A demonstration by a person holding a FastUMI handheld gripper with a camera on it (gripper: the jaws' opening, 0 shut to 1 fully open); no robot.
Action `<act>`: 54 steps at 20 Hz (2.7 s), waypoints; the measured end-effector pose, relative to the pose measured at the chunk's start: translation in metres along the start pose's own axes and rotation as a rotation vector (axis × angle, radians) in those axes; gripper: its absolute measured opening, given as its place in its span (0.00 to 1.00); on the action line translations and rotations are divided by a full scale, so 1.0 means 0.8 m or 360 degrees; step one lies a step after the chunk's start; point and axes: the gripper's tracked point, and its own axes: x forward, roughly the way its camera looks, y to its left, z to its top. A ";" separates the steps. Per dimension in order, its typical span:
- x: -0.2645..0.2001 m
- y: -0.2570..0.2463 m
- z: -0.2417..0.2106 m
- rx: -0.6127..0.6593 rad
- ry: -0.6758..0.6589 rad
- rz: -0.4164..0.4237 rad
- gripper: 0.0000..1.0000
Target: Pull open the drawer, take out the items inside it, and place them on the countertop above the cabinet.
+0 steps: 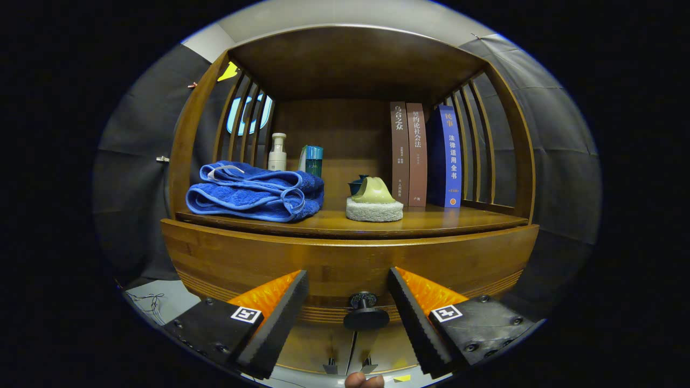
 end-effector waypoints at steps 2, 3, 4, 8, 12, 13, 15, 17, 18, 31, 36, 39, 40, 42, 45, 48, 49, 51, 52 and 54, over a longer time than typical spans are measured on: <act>0.011 -0.001 -0.005 0.0008 0.0010 -0.0006 0.99; 0.012 0.000 -0.004 0.0008 0.0010 -0.0011 0.99; 0.013 0.000 -0.005 0.0008 0.0006 -0.0017 0.99; 0.013 0.000 -0.005 -0.0008 -0.0013 -0.0017 0.99; 0.006 0.003 -0.012 0.0006 0.0026 0.0073 0.99; 0.000 -0.001 -0.008 0.0036 0.0024 0.0088 0.99; -0.010 -0.018 0.008 0.0046 -0.0009 0.0084 0.99; -0.028 -0.032 0.034 0.0071 -0.0050 0.0076 0.99; -0.036 -0.039 0.047 0.0092 -0.0060 0.0081 0.99; -0.108 -0.090 0.272 0.0063 -0.0190 0.0186 0.98; -0.135 -0.108 0.311 0.0109 -0.0221 0.0142 0.98; -0.153 -0.113 0.313 0.0130 -0.0239 0.0128 0.97; -0.158 -0.111 0.314 0.0136 -0.0238 0.0131 0.97; -0.167 -0.109 0.313 0.0129 -0.0226 0.0134 0.97; -0.178 -0.105 0.316 0.0145 -0.0227 0.0117 0.97; -0.189 -0.101 0.321 0.0136 -0.0249 0.0101 0.97; -0.191 -0.099 0.321 0.0127 -0.0251 0.0094 0.97; -0.194 -0.097 0.318 0.0103 -0.0240 0.0078 0.97; -0.195 -0.098 0.316 0.0098 -0.0240 0.0071 0.97; -0.199 -0.095 0.312 0.0099 -0.0233 0.0063 0.97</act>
